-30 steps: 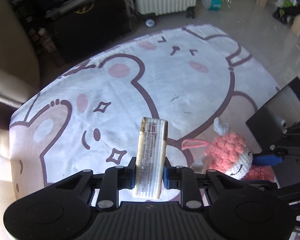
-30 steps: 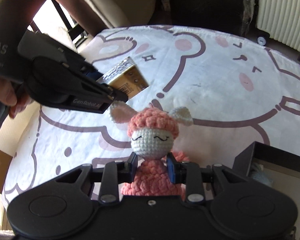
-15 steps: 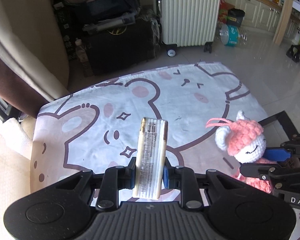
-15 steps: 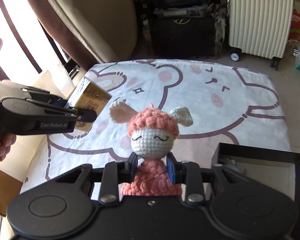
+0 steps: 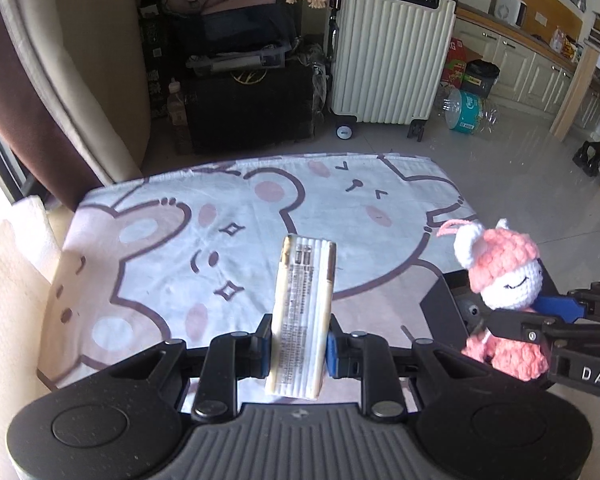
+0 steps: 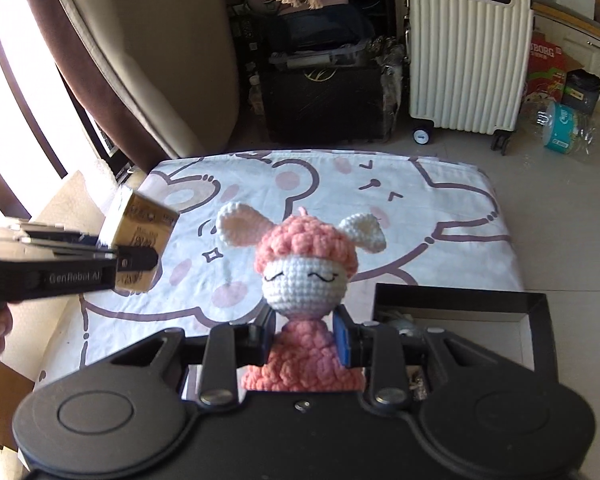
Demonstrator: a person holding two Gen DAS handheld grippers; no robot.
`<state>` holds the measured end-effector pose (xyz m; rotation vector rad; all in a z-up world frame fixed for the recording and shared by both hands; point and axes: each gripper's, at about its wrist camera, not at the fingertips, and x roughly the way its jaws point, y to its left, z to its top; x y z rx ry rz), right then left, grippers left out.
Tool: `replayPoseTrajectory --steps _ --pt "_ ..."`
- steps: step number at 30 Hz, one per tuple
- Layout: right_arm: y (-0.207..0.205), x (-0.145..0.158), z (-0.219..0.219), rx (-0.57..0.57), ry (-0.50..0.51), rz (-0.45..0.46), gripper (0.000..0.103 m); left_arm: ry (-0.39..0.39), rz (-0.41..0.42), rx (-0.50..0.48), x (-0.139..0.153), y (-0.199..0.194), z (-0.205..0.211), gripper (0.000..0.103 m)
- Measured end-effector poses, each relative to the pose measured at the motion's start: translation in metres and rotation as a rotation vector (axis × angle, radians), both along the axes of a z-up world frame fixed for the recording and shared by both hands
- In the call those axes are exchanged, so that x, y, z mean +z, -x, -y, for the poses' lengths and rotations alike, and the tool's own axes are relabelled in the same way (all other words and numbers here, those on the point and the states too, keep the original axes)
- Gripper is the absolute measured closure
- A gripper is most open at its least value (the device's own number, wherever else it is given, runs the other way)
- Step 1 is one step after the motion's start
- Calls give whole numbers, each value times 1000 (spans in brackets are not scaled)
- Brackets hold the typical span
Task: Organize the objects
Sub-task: 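Carry the pink doll with the right tool while the left tool carries the tan box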
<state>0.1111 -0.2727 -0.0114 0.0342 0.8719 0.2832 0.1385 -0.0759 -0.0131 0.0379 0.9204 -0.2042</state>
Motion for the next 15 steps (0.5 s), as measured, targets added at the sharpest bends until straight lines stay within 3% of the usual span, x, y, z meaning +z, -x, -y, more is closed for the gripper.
replayPoseTrajectory --steps 9,15 --pt "8 1 13 -12 -2 17 71 74 10 55 -6 16 0 77" --pt "11 3 21 -14 -5 39 71 82 36 26 -4 21 12 77"
